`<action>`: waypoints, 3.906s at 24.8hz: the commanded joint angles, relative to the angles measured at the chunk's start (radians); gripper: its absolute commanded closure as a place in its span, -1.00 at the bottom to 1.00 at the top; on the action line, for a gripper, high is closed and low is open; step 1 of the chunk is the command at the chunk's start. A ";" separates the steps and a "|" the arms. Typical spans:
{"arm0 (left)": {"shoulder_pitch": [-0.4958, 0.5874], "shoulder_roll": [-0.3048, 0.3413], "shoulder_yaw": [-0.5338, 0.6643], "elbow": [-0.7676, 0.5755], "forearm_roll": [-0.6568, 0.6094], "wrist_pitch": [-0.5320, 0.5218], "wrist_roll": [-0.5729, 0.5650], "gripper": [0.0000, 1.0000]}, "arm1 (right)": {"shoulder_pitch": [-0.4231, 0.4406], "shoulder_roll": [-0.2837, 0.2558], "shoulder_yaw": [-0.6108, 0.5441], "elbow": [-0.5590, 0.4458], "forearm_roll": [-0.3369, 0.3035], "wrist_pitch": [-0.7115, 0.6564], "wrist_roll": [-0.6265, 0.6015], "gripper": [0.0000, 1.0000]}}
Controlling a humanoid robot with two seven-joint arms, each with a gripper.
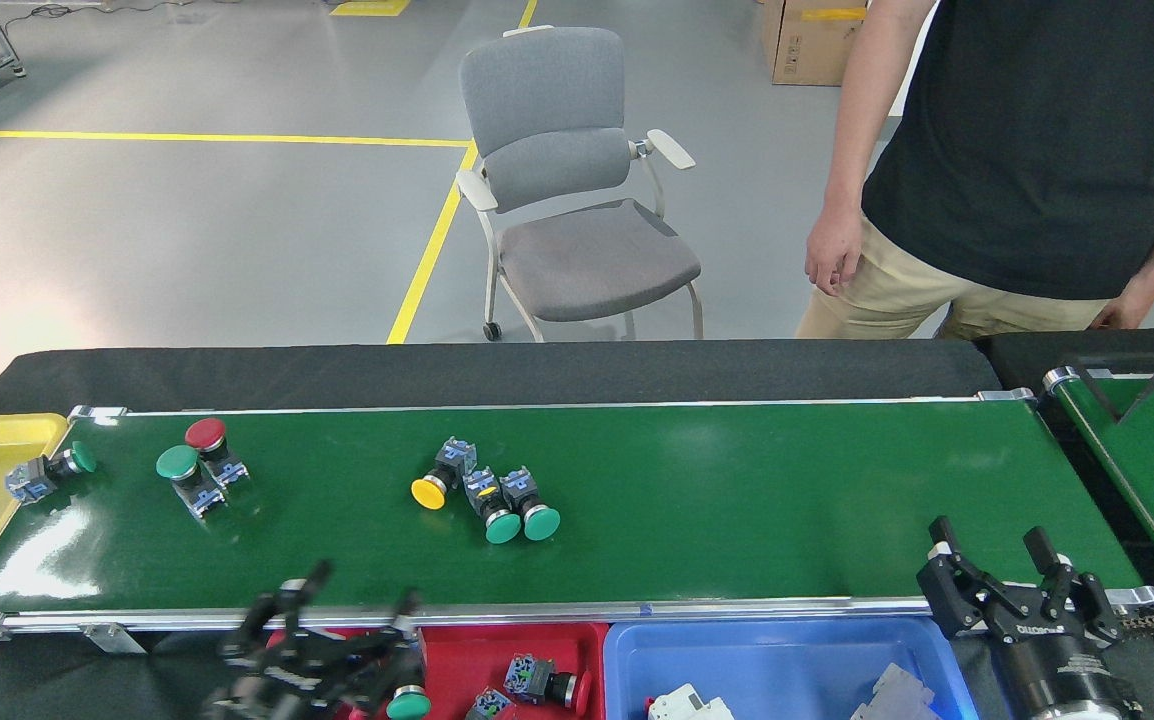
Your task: Pick switch part from conveyor to tray
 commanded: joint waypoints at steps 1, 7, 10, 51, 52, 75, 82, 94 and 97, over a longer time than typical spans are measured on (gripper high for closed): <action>-0.032 0.041 0.037 0.072 0.032 -0.017 0.009 -1.00 | -0.001 0.017 0.006 -0.022 0.028 0.000 -0.010 -0.97; -0.112 0.079 0.068 0.164 0.033 -0.002 0.009 -1.00 | 0.044 0.033 0.021 -0.037 0.041 -0.003 -0.045 -0.97; -0.195 0.093 0.063 0.237 0.025 0.033 0.009 -1.00 | 0.044 0.036 0.021 -0.040 0.041 -0.004 -0.045 -0.97; -0.687 0.306 -0.425 1.041 0.196 0.192 0.328 0.86 | 0.058 0.028 0.123 -0.039 0.038 -0.015 -0.053 -0.98; -0.646 0.315 -0.425 0.972 0.216 0.178 0.323 0.86 | 0.058 0.027 0.123 -0.037 0.038 -0.014 -0.053 -0.98; 0.305 0.188 -0.300 -0.195 0.295 -0.045 0.128 -1.00 | 0.044 0.005 0.123 -0.025 0.030 -0.017 -0.053 -0.98; 0.305 0.179 -0.262 -0.195 0.295 -0.042 0.128 -1.00 | 0.042 0.007 0.123 -0.026 0.030 -0.017 -0.053 -0.98; 0.136 0.205 0.026 0.083 0.239 0.119 0.127 -1.00 | 0.032 0.004 0.127 -0.029 0.031 -0.018 -0.053 -0.98; 0.118 0.205 0.028 0.087 0.239 0.122 0.127 -1.00 | 0.027 0.005 0.139 -0.029 0.031 -0.017 -0.051 -0.98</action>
